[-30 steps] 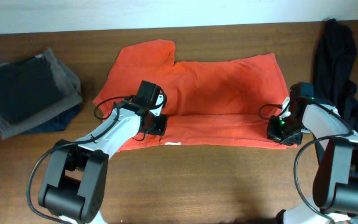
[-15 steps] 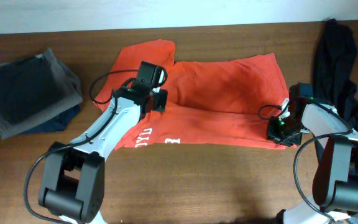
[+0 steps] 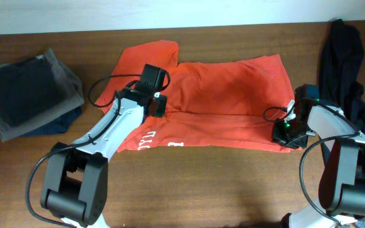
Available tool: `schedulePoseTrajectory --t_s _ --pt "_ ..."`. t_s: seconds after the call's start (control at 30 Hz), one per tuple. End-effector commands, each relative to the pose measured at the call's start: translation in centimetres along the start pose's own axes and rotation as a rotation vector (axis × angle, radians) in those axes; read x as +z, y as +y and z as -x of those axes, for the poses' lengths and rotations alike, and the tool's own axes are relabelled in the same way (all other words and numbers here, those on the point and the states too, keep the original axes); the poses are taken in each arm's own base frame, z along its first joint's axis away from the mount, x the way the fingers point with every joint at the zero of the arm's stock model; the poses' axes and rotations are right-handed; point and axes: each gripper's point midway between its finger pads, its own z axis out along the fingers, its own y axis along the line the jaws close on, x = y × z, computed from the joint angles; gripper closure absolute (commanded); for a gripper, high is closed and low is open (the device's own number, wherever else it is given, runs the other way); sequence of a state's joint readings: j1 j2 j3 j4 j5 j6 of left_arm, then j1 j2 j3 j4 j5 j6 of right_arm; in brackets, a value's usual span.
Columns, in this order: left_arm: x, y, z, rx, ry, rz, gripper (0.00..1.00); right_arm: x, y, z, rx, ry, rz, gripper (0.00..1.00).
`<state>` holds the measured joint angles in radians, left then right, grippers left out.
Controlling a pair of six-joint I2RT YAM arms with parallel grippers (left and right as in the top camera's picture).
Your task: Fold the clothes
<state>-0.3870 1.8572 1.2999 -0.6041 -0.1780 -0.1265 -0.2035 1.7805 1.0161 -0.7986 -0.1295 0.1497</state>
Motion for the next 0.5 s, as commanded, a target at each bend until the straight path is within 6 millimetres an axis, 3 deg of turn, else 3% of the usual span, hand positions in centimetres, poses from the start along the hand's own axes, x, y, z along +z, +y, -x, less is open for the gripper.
schedulePoseTrajectory --t_s 0.0,0.2,0.47 --pt "0.2 1.0 -1.6 0.019 0.072 0.045 0.56 0.4 -0.1 -0.3 -0.008 0.012 -0.011 0.69" --pt "0.1 2.3 -3.7 0.013 0.165 0.066 0.56 0.4 -0.1 -0.3 -0.008 0.012 -0.011 0.69" --pt "0.1 2.3 -3.8 0.006 0.168 0.053 0.53 0.4 -0.1 -0.3 -0.008 0.012 -0.011 0.69"
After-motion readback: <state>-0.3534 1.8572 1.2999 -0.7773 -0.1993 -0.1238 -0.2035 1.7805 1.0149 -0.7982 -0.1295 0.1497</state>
